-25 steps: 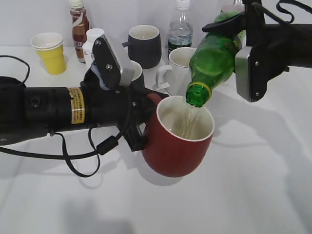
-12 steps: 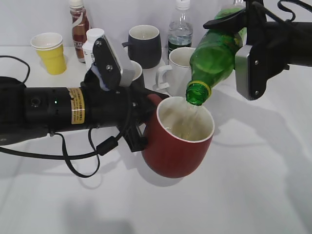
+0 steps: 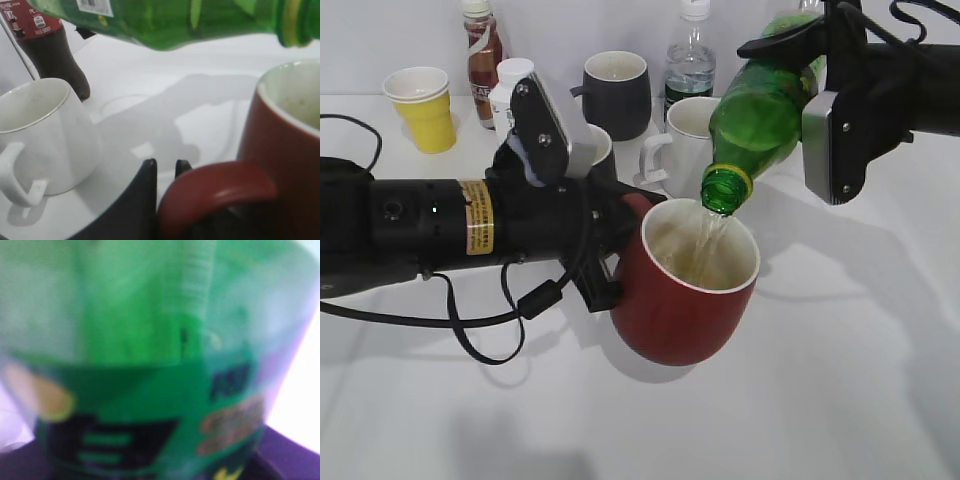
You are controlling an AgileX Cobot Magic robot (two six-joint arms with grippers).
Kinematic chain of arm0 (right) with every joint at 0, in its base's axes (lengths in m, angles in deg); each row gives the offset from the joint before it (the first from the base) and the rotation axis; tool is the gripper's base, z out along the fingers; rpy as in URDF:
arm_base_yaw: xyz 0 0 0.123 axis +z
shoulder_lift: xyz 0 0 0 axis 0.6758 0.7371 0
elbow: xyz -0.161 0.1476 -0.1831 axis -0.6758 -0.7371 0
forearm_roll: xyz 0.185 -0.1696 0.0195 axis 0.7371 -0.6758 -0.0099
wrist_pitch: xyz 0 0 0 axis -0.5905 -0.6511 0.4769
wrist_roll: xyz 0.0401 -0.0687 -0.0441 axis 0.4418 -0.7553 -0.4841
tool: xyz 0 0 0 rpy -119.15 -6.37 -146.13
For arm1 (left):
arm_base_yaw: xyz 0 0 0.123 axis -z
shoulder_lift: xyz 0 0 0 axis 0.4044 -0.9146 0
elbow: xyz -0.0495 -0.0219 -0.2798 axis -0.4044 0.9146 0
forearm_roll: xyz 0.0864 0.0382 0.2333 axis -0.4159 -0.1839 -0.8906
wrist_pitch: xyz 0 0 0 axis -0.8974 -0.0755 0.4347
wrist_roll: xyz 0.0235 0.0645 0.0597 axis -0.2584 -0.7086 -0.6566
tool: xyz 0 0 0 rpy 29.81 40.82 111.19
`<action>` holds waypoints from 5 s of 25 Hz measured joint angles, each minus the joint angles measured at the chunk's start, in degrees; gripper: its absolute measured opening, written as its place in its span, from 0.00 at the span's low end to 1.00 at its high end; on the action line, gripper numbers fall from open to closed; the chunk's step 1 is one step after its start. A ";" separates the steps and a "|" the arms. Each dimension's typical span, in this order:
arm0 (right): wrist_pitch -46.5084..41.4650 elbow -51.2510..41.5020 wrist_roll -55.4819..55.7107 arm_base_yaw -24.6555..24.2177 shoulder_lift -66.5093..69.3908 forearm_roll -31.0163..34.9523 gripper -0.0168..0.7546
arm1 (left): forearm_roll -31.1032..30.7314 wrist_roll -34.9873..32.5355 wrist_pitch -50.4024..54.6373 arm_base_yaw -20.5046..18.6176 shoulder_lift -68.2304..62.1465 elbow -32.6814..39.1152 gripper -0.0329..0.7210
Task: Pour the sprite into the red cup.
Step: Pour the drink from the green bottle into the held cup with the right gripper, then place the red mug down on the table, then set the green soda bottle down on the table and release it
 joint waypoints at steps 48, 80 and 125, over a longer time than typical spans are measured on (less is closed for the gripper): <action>-0.36 -1.03 50.01 0.00 -0.11 14.56 0.56 | 11.26 -0.20 -3.57 -3.86 3.36 3.60 0.15; -6.70 -5.60 59.67 0.00 6.69 53.10 0.56 | 20.27 -3.78 -8.54 -41.03 7.33 13.83 0.15; 1.99 -5.64 57.83 0.00 15.16 47.36 0.55 | 25.34 -14.99 -29.56 -41.02 -12.49 17.18 0.45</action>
